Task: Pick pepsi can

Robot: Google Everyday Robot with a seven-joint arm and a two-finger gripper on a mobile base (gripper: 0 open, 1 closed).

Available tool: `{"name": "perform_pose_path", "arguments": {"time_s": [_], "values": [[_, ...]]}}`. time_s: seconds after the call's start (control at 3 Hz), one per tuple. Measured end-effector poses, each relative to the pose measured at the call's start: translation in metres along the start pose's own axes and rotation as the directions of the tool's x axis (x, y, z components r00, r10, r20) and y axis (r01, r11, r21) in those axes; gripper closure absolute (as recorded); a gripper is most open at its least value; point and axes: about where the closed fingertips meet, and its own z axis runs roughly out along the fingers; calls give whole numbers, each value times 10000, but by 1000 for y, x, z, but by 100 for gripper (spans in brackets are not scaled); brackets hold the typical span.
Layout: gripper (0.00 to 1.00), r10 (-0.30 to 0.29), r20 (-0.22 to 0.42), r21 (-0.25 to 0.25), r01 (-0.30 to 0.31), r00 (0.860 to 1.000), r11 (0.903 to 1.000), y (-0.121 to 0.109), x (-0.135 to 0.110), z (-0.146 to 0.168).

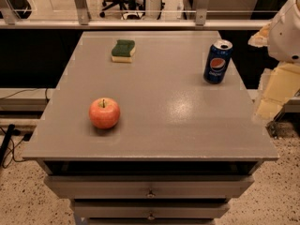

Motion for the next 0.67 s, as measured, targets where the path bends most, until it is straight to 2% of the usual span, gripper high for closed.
{"name": "perform_pose_path", "arguments": {"time_s": [0.33, 0.67], "values": [[0, 0, 1, 2, 0, 10000, 10000, 0, 0, 0], [0, 525, 429, 49, -528, 9977, 9986, -7, 6, 9]]}}
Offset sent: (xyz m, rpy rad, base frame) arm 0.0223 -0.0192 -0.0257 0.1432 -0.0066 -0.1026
